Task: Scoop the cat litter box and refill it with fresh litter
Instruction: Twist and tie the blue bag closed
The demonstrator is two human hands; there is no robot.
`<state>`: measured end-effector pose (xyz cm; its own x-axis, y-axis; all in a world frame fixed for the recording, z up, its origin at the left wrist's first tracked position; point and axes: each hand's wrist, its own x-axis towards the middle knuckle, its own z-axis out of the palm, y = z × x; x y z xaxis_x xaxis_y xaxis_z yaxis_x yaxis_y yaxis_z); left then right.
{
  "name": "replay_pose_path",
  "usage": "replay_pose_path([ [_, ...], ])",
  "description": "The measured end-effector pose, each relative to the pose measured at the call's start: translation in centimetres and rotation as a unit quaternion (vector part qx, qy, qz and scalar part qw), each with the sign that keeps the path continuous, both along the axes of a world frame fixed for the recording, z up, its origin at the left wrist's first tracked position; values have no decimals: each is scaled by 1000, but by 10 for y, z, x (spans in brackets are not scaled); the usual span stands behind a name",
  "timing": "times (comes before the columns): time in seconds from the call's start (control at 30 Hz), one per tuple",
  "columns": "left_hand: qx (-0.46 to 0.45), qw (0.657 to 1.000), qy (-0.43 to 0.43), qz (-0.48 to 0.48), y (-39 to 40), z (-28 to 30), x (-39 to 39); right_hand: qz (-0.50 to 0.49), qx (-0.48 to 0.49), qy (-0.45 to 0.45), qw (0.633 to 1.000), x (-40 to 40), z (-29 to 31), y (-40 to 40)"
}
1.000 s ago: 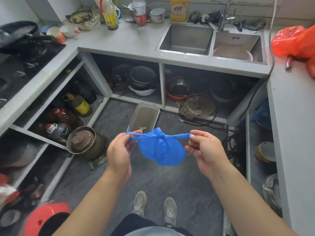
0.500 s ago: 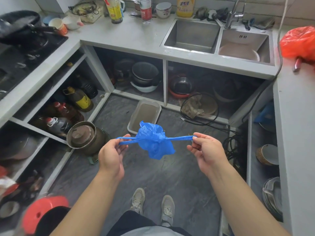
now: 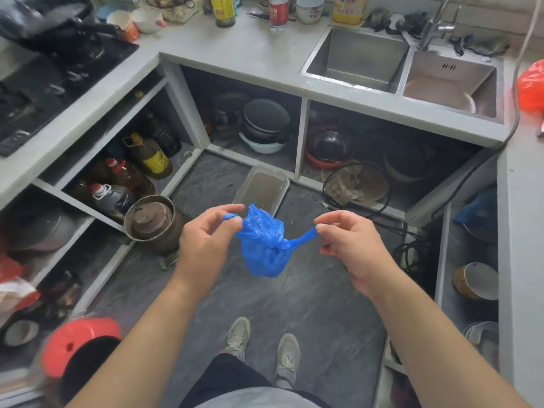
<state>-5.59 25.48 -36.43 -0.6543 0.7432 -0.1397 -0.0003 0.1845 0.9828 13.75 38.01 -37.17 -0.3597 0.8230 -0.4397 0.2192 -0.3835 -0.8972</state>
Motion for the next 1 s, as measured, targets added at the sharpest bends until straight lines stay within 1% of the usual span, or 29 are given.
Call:
replay_pose_path([
  [0.07,7,999,15,-47,1,7,6,47,31,-5,998,-12,11,-8],
  [0.17,18,995,24,-90,-3,10,5,85,53,3,995,-28,23,-17],
  [0.23,33,994,10,-108,-9,12,3,90,52,20,994,-40,31,-22],
  [0.37,8,990,24,-140,-24,12,-9,98,52,36,993,-67,44,-29],
  [0.47,2,987,28,-159,-36,15,-26,116,24,49,992,-92,50,-39],
  [0.57,16,991,41,-127,-50,17,-48,144,2,69,987,-121,59,-52],
  [0.63,28,994,35,-104,-61,18,-66,179,25,48,982,-143,64,-63],
  [0.73,39,993,36,-102,-77,21,-96,220,64,13,973,-177,73,-79],
  [0.87,64,994,17,-82,-99,33,-139,220,75,22,972,-222,86,-100],
  [0.93,68,995,33,-72,-111,37,-159,221,85,25,971,-242,93,-110],
  [1.0,62,994,67,-63,-122,41,-177,230,98,25,968,-262,99,-121],
])
